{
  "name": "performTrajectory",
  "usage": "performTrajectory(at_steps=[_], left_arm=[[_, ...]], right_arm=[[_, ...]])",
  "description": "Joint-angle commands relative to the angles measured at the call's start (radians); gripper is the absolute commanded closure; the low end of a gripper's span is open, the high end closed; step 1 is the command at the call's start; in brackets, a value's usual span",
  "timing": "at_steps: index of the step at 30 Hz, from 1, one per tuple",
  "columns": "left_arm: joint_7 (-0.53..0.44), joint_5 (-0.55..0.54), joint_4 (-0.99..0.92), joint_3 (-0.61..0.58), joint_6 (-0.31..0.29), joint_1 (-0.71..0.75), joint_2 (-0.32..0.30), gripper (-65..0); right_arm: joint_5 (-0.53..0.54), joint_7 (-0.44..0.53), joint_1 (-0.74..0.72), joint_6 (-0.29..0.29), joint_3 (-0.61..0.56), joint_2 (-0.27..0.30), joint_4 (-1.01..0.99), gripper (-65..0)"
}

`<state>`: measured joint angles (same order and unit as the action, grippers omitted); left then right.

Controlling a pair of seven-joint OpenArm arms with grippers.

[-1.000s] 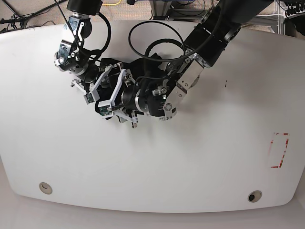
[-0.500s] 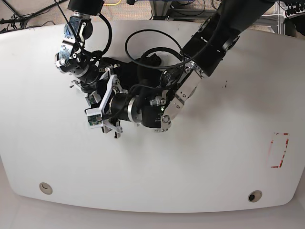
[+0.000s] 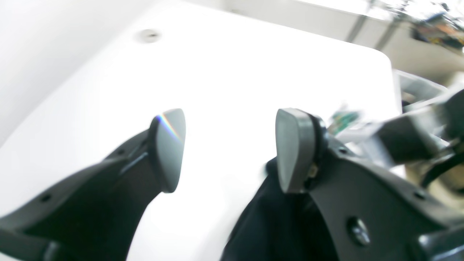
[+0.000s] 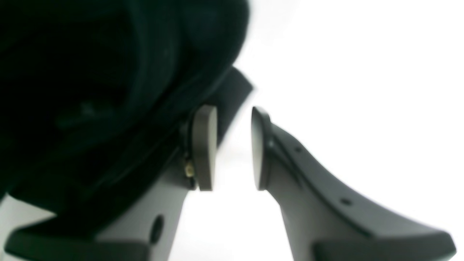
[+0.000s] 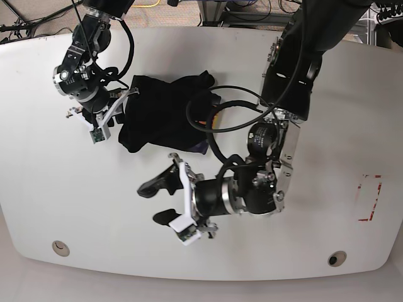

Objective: Fold the T-shirt properly
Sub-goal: 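Release the shirt and lift the left gripper away, then grasp the folded bundle edge with the left gripper and tuck it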

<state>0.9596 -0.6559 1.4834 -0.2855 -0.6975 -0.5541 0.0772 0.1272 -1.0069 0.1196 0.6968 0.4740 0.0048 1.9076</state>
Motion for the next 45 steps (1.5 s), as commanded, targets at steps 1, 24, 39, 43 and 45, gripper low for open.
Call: performTrajectory(at_steps=[1,24,39,43,45], left_arm=[[-0.003,-0.006,0.012,0.035,-0.001,-0.022,-0.061,-36.7],[-0.008,0.014,0.104,0.082,-0.001,0.266,-0.330,-26.5],[-0.077,0.419,0.023,0.061,-0.001,0.263,-0.052,-26.5],[-0.170,0.514,-0.069,0.058,-0.001,0.256,0.028,-26.5],[-0.216,0.557,-0.134,0.038,-0.001,0.248,0.059,-26.5]], right_arm=[[0.015,0.003,-0.014,0.001,0.021,0.007,0.069,-16.0],[0.254,-0.085,-0.107,0.001,-0.051,-0.076,0.103,-16.0],[0.303,-0.094,0.107,0.001,-0.182,-0.108,0.102,-15.4],[0.303,-0.091,0.150,0.001,-0.209,-0.099,0.102,-15.4],[0.303,-0.091,0.163,0.001,-0.211,-0.078,0.102,-15.4]])
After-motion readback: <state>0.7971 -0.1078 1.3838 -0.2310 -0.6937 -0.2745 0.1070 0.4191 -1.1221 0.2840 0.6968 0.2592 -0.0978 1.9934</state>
